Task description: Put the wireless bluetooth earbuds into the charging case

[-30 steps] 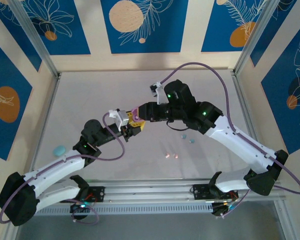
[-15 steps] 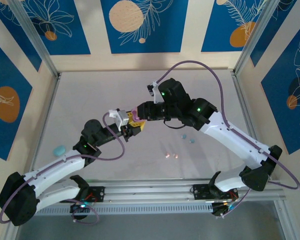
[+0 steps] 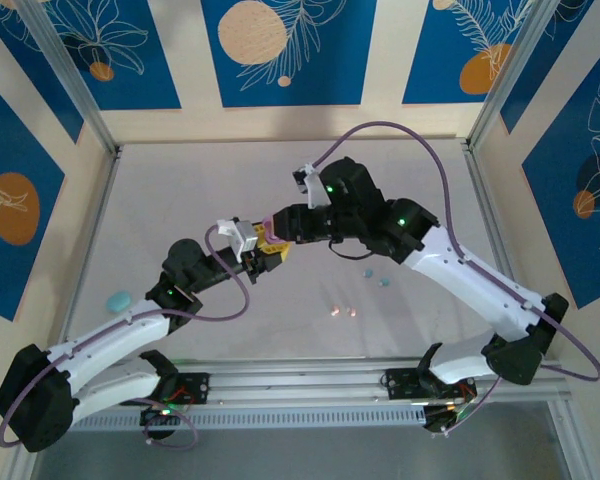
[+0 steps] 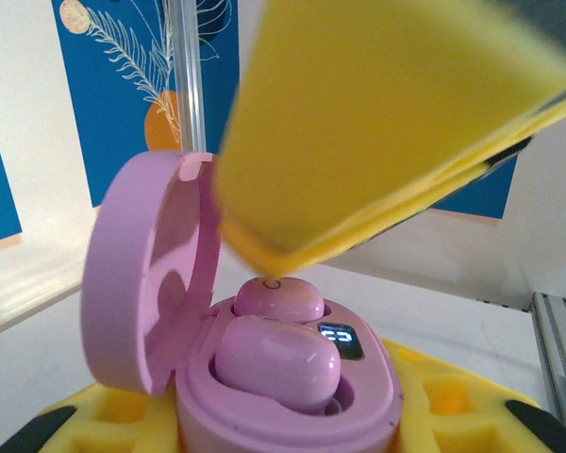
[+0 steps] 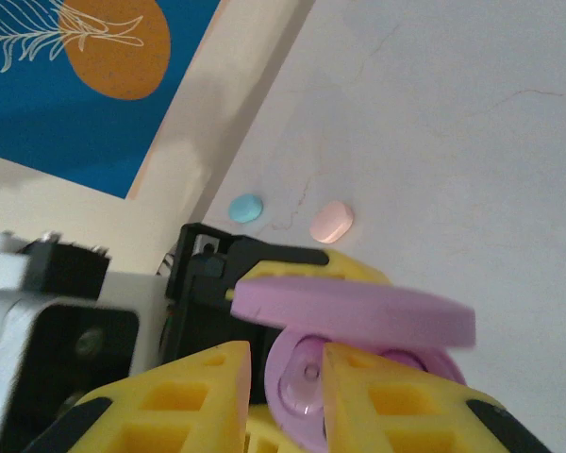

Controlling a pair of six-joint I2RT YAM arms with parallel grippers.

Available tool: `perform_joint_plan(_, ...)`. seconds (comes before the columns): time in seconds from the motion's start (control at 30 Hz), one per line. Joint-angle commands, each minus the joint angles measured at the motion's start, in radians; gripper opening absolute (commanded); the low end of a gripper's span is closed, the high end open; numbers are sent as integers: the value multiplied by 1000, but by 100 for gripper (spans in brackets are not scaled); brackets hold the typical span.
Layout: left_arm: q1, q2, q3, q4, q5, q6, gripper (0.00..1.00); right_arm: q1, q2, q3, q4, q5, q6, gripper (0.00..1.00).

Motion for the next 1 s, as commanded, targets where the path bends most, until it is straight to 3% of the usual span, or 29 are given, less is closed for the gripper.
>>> perform_joint_plan(0.0,-1,-19,5,42,22,6,33,-6,-104,-43,56,12,-20,30)
perform_joint_plan(0.17,0,-5,0,79,100,8,33,-77,-170,-109,118,17,32,42)
perform_joint_plan(0.3,-1,8,5,109,162,-9,32,-132,-126,-63,89,-36,64,51)
perform_joint_plan(0.63,-2,9,22,122,158,-45,32,-168,12,5,0,-248,21,53)
perform_joint_plan(0.97,-2,22,41,135,140,-78,34,-211,-128,-224,114,-383,74,52)
